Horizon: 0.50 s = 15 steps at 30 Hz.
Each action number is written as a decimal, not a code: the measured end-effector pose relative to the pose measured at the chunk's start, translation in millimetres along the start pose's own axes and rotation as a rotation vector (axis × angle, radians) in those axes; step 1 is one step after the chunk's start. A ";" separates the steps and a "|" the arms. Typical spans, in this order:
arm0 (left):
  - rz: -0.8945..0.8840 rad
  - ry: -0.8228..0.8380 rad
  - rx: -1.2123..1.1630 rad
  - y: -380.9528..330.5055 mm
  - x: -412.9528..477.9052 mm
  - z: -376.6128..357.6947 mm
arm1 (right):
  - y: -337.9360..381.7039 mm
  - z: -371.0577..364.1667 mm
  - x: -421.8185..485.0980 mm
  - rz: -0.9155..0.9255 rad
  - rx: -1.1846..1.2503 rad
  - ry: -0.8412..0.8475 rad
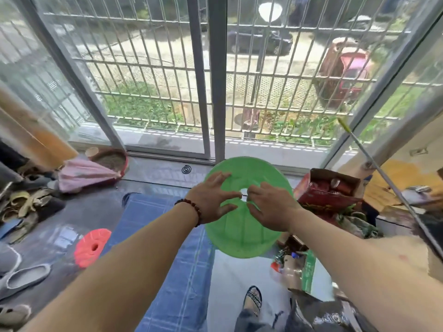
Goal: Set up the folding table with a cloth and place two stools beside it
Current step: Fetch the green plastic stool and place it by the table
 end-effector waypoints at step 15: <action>0.092 0.048 -0.016 30.7 142.5 0.0 | -125.8 29.1 86.8 0.096 -0.003 0.017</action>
Point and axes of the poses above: each hand's wrist, its own x-axis towards the middle knuckle, its own z-axis out of the back of the hand, y = z × x, the point moved 7 cm from there along x, towards the middle knuckle, and after that the axes turned 14 degrees about x, right-handed, at the moved point
